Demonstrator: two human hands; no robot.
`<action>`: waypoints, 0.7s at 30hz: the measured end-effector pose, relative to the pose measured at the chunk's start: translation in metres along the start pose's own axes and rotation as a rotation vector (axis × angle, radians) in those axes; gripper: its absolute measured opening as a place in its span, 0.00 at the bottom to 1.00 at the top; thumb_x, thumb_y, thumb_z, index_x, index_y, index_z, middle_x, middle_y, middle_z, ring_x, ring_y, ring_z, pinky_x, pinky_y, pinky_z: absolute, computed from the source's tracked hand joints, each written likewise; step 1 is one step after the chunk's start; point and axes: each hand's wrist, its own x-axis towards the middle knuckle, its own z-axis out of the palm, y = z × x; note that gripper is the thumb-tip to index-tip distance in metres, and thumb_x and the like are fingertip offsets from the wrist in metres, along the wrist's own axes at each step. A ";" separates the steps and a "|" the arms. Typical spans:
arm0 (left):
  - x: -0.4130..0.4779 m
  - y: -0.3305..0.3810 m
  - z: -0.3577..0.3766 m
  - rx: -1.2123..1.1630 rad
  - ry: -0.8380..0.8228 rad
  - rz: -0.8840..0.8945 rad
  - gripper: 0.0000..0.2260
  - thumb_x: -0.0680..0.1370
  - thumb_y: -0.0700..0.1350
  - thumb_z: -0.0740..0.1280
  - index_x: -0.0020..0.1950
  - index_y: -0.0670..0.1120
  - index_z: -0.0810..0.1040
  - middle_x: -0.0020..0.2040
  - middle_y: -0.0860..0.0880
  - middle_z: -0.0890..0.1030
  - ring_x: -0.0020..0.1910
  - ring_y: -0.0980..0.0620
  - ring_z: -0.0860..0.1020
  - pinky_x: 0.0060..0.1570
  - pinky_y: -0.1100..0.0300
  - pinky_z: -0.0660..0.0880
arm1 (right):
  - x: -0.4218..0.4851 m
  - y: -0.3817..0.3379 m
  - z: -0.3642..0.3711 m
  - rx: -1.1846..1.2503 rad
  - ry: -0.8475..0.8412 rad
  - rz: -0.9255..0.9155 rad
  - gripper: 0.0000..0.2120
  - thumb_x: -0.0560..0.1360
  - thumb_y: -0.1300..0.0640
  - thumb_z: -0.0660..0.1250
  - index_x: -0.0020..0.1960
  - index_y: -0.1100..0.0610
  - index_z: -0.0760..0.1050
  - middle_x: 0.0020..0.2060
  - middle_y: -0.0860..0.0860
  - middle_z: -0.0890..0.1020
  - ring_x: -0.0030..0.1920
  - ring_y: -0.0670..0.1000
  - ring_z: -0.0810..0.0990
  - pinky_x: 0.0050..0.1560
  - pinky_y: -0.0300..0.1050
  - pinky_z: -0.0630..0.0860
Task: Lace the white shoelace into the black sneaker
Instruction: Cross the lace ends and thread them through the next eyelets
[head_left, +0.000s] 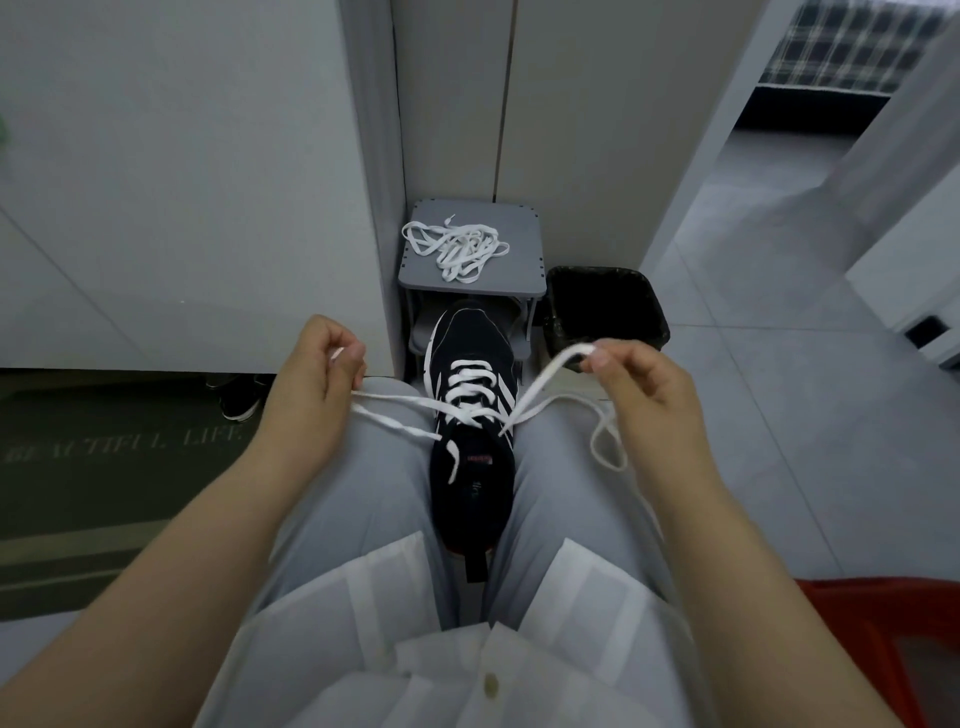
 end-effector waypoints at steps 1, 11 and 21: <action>0.001 -0.003 -0.002 0.059 -0.025 0.032 0.05 0.80 0.41 0.58 0.45 0.44 0.69 0.35 0.51 0.74 0.33 0.63 0.71 0.38 0.72 0.66 | -0.001 -0.005 0.000 0.118 -0.022 0.009 0.15 0.77 0.63 0.62 0.33 0.50 0.75 0.40 0.43 0.82 0.41 0.41 0.77 0.46 0.35 0.72; -0.003 -0.007 0.010 0.511 -0.433 0.213 0.22 0.62 0.70 0.52 0.39 0.59 0.78 0.48 0.60 0.71 0.52 0.55 0.65 0.49 0.58 0.57 | -0.010 0.006 0.015 0.049 -0.216 0.098 0.12 0.71 0.63 0.62 0.32 0.54 0.63 0.31 0.49 0.81 0.35 0.46 0.77 0.38 0.40 0.67; -0.003 0.011 0.010 0.331 -0.466 0.192 0.23 0.68 0.48 0.59 0.63 0.47 0.69 0.58 0.53 0.72 0.53 0.56 0.71 0.52 0.67 0.63 | -0.010 0.013 0.036 -0.744 -0.384 -0.117 0.13 0.80 0.49 0.55 0.60 0.52 0.70 0.49 0.49 0.79 0.44 0.47 0.76 0.40 0.40 0.65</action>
